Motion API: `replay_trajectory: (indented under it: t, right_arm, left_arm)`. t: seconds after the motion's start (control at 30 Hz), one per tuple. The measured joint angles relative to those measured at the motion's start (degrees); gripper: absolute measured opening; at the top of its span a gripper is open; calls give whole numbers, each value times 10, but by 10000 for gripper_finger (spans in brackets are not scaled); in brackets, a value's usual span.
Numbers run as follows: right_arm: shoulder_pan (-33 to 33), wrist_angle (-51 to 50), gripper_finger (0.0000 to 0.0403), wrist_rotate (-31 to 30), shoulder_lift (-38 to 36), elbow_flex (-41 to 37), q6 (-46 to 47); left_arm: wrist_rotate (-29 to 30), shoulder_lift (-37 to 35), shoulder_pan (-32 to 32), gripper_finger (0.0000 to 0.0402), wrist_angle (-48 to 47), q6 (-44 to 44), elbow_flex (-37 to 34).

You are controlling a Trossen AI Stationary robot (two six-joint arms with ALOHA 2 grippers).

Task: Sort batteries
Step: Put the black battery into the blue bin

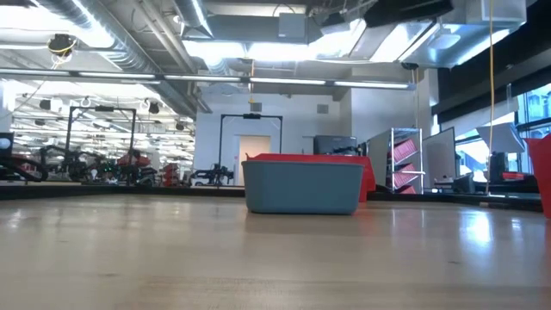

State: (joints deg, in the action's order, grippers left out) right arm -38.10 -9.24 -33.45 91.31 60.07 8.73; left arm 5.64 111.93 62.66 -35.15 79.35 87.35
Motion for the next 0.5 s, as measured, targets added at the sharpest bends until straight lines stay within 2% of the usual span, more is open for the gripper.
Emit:
replay_trajectory:
  t: [0.33,0.5]
  right_arm:
    - [6,1,193,28,0,0,53]
    - [6,1,193,50,0,0,78]
  left_arm:
    - [-1,89,3,1,-32,30,0]
    - [32,96,4,1,-64,50,0]
